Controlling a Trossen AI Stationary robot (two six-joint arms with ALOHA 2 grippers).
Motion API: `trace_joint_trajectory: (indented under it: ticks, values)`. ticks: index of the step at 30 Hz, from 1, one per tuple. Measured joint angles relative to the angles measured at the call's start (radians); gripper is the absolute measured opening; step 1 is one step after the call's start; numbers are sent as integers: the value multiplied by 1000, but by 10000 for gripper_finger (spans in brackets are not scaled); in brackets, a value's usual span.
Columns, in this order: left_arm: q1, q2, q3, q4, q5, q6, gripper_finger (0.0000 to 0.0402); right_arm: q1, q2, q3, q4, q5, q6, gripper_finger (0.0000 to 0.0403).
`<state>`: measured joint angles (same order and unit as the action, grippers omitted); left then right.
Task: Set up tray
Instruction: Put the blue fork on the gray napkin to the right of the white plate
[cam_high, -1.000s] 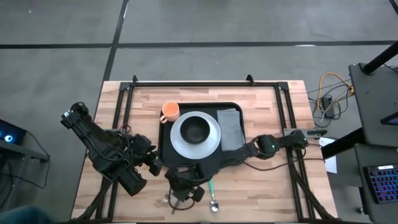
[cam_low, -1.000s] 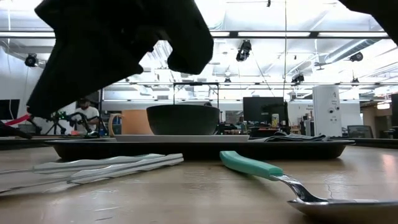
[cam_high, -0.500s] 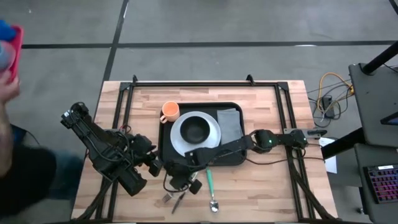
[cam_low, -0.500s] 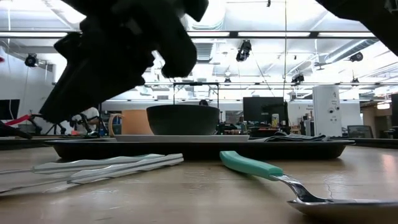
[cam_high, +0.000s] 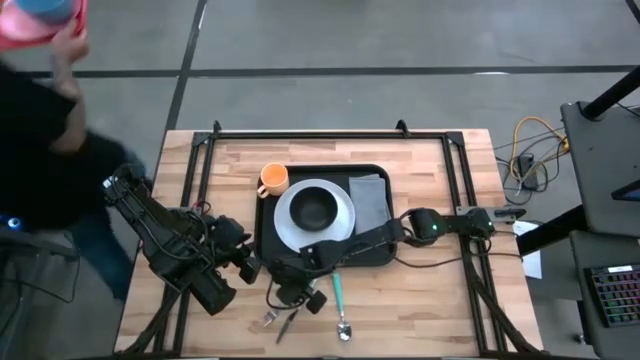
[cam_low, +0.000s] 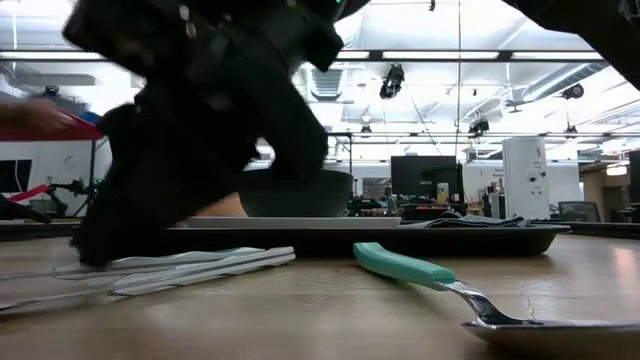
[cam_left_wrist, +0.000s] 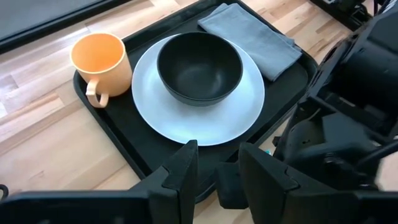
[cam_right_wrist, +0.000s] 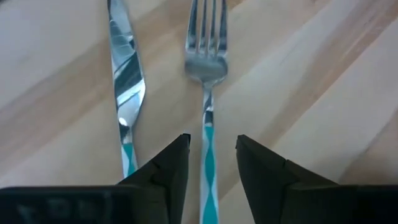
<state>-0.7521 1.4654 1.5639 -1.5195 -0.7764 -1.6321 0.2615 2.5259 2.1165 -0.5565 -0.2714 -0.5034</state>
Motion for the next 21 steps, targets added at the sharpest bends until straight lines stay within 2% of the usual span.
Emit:
trace_joint_trajectory:
  ticks: [9,16,21]
  values:
    - [0,0,0,14,0,0,98,2,0,-62,63,2,-1,95]
    - [0,0,0,26,0,0,98,6,-1,-62,66,39,-29,20]
    - [0,0,0,32,0,0,98,6,-8,-63,63,64,-17,15]
